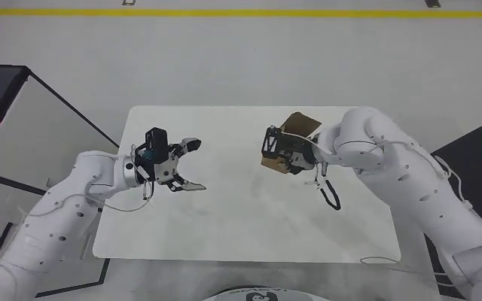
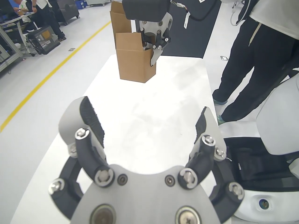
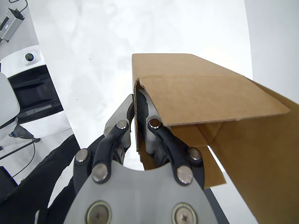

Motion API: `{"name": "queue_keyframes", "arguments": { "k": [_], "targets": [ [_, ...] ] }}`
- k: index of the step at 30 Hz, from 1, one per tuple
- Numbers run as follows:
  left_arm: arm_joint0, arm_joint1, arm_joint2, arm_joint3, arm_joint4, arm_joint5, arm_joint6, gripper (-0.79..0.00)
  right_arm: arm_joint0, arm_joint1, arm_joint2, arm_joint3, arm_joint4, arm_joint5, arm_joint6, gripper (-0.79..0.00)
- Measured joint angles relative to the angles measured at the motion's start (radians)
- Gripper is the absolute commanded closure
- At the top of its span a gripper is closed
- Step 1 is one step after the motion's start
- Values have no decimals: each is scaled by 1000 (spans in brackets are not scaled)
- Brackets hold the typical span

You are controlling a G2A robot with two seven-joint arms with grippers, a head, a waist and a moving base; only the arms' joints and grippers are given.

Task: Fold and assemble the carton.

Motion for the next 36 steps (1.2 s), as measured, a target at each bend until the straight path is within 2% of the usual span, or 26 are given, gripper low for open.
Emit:
{"name": "queue_keyframes", "arguments": {
  "k": [6,11,16,19,23,29,34,36],
  "targets": [
    [47,16,-83,49,47,-16,69,-785,0,0,0,0,0,0,0,0],
    [104,40,-138,38,96,-16,167,-785,0,0,0,0,0,0,0,0],
    [132,64,-138,-3,190,-16,284,-785,-5,-3,-21,-12,-34,-13,-14,0],
    [132,65,-137,-4,192,-16,287,-785,21,-16,-97,-12,-111,-33,-33,0],
    [132,65,-137,-3,191,-16,285,-785,109,-48,-236,42,-175,-54,-55,0],
    [132,65,-137,-3,191,-16,285,-785,262,-128,-419,196,-167,-94,-94,0],
    [132,65,-137,-3,191,-16,285,-785,329,-200,-520,331,-126,-133,-133,0],
    [132,65,-137,-3,191,-16,285,-785,335,-210,-532,354,-116,-139,-139,0]
  ]
}}
